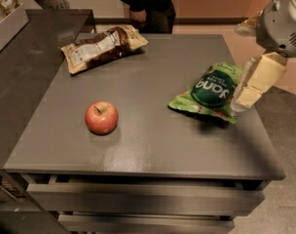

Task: Move brown chip bag near apple

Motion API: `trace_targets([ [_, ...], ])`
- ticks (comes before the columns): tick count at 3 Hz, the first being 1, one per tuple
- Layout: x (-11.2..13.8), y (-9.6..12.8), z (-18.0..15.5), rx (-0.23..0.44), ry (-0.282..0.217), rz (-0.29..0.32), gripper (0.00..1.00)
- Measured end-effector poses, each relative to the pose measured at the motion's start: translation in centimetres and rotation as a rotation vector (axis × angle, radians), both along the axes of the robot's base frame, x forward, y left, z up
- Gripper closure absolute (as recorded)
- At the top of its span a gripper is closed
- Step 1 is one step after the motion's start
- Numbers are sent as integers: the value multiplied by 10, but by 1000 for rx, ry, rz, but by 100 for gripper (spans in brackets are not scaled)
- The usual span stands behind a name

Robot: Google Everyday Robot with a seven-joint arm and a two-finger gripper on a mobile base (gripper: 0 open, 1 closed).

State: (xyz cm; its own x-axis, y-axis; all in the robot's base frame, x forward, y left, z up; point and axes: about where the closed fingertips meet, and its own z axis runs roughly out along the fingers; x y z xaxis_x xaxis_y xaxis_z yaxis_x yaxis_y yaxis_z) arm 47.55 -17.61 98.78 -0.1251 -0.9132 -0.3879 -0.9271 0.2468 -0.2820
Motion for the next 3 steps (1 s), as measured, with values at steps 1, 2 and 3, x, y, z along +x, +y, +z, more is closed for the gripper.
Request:
trace_targets([
  [1, 26, 28, 3, 61, -35, 39, 0],
  [2, 49, 52, 0, 107, -51, 61, 0],
  [3, 72, 73, -5, 142, -61, 74, 0],
])
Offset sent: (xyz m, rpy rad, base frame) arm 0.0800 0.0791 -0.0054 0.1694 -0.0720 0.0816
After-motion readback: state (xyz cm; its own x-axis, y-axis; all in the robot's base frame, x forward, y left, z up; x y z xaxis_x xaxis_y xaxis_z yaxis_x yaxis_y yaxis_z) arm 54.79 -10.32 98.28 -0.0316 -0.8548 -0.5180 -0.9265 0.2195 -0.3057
